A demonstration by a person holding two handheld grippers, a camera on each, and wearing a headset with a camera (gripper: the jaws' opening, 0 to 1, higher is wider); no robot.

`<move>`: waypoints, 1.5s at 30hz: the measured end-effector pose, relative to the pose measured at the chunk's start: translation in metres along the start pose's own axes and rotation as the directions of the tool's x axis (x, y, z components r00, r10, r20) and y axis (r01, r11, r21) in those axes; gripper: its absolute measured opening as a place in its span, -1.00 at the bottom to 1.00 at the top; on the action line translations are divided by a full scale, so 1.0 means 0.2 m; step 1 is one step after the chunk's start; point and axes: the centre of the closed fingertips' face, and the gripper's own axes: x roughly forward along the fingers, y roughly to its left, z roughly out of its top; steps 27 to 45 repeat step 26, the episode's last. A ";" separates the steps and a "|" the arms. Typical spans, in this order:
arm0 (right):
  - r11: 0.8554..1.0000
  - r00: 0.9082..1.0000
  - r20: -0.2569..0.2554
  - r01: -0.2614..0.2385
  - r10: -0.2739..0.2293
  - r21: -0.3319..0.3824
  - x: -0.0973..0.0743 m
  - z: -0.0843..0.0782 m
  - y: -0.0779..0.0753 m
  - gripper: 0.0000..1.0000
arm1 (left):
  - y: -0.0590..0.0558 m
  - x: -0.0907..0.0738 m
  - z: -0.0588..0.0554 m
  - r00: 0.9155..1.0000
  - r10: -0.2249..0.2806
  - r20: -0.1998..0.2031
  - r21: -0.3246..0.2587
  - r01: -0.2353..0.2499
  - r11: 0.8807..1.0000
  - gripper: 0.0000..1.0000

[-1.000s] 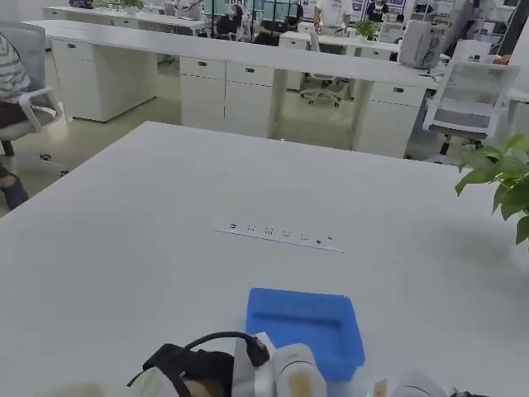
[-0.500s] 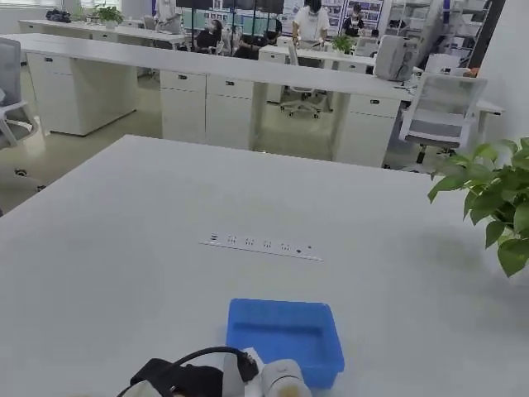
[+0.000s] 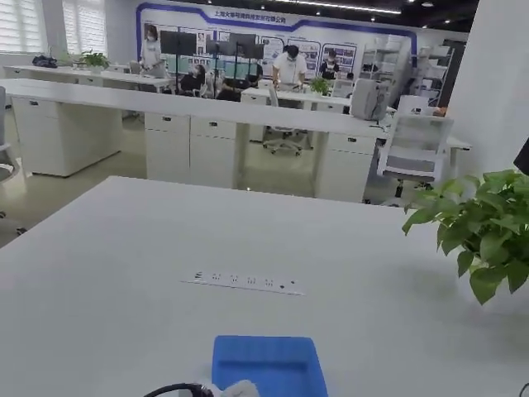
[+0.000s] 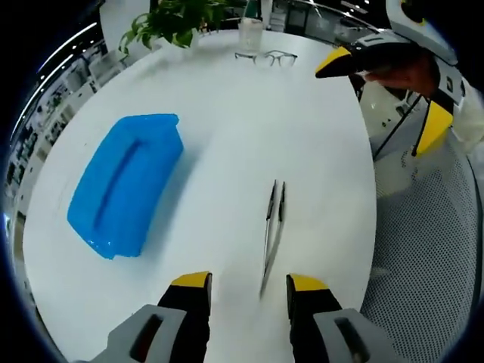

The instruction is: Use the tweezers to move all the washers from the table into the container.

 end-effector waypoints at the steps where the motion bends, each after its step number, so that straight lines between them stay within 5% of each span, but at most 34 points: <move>1: 1.000 1.000 0.005 0.010 -0.010 0.010 -0.01 0.00 -0.01 0.48 | 0.00 -0.03 0.00 1.000 0.010 0.023 -0.022 -0.009 1.000 -0.12; 6: 0.997 0.996 0.049 0.071 -0.072 0.031 -0.05 0.00 -0.04 0.85 | 0.03 -0.15 0.00 0.985 0.085 0.153 -0.150 -0.062 0.987 0.38; 8: 0.996 0.994 0.063 0.087 -0.089 0.036 -0.06 0.00 -0.06 0.98 | 0.02 -0.18 -0.02 0.983 0.083 0.165 -0.170 -0.055 0.984 0.43; 13: 0.994 0.992 0.069 0.100 -0.103 0.051 -0.08 -0.01 -0.08 0.98 | 0.03 -0.28 -0.07 0.965 0.145 0.219 -0.247 -0.089 0.965 0.61; 15: 0.993 0.991 0.072 0.108 -0.112 0.051 -0.09 -0.01 -0.09 0.98 | 0.04 -0.33 -0.06 0.948 0.189 0.255 -0.291 -0.112 0.950 0.72; 18: 0.990 0.989 0.080 0.123 -0.128 0.064 -0.10 -0.03 -0.12 0.98 | 0.06 -0.44 -0.04 0.908 0.271 0.321 -0.370 -0.143 0.918 0.80; 22: 0.988 0.987 0.078 0.133 -0.140 0.081 -0.11 -0.04 -0.13 0.98 | 0.10 -0.53 -0.08 0.860 0.386 0.334 -0.461 -0.208 0.863 0.96; 23: 0.988 0.987 0.080 0.132 -0.139 0.086 -0.11 -0.04 -0.13 0.98 | 0.12 -0.57 -0.09 0.834 0.440 0.332 -0.484 -0.250 0.839 0.97; 26: 0.987 0.986 0.088 0.136 -0.144 0.091 -0.12 -0.04 -0.13 0.98 | 0.14 -0.64 -0.13 0.778 0.530 0.338 -0.571 -0.278 0.772 0.98; 45: 0.987 0.986 0.088 0.136 -0.144 0.091 -0.12 -0.04 -0.13 0.98 | 0.14 -0.64 -0.13 0.778 0.530 0.338 -0.571 -0.278 0.772 0.98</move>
